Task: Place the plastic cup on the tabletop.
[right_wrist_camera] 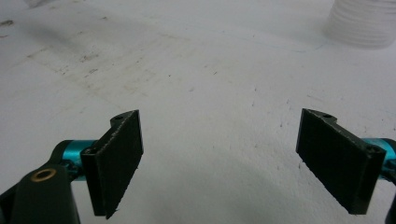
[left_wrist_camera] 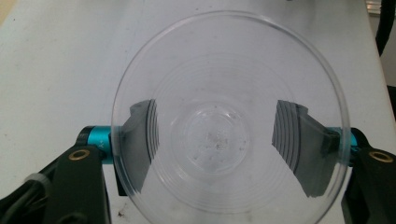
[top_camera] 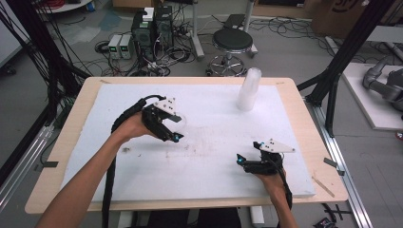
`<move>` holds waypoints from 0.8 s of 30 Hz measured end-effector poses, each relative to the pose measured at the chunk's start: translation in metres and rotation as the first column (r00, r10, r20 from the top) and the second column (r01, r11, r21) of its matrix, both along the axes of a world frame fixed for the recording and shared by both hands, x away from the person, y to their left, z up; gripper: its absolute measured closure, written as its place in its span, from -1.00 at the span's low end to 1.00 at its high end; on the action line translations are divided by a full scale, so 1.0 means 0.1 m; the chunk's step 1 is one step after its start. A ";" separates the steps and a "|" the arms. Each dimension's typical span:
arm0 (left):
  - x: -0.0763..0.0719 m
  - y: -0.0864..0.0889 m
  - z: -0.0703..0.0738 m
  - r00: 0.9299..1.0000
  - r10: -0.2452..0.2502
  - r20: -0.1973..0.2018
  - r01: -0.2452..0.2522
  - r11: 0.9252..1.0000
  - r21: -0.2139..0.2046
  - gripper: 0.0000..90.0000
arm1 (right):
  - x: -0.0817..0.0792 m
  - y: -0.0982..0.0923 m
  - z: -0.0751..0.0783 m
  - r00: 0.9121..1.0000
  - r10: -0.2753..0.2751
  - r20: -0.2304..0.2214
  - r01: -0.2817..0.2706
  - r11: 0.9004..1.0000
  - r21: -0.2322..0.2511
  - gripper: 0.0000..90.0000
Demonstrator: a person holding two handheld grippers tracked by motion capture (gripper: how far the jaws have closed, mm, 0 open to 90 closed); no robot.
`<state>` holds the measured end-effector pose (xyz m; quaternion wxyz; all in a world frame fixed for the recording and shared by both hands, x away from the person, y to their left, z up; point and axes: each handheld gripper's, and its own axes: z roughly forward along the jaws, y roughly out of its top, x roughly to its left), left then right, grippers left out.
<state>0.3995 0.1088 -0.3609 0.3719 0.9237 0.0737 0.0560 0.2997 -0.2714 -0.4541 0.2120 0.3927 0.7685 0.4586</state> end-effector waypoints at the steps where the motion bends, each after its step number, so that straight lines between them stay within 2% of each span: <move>1: 0.02 0.00 -0.02 1.000 0.003 -0.003 -0.003 1.000 0.013 -0.31 | 0.00 0.00 0.00 1.000 0.000 0.002 0.000 1.000 -0.001 -0.67; 2: 0.03 -0.01 -0.04 1.000 0.008 -0.004 -0.008 1.000 0.025 -0.31 | 0.00 0.00 0.00 1.000 0.003 0.008 -0.003 1.000 -0.005 -0.67; 5: 0.06 -0.04 -0.11 1.000 0.025 -0.011 -0.024 0.999 0.024 -0.31 | 0.00 0.01 0.00 1.000 0.006 0.004 -0.006 1.000 -0.010 -0.67; 11: 0.12 -0.11 -0.27 0.998 0.055 -0.015 -0.054 0.996 0.067 -0.31 | 0.00 0.01 0.00 1.000 0.007 0.004 -0.007 1.000 -0.008 -0.67; 16: 0.17 -0.16 -0.35 0.997 0.071 -0.018 -0.069 0.992 0.109 -0.31 | -0.01 0.01 0.00 1.000 0.006 0.000 -0.006 1.000 -0.007 -0.67; 21: 0.21 -0.21 -0.42 0.997 0.077 -0.030 -0.072 0.989 0.128 -0.31 | 0.00 0.01 -0.01 1.000 0.010 -0.002 -0.010 1.000 -0.009 -0.67; 24: 0.23 -0.23 -0.44 0.995 0.088 -0.042 -0.083 0.990 0.111 -0.32 | 0.01 0.00 -0.01 1.000 0.010 -0.006 -0.010 1.000 -0.004 -0.67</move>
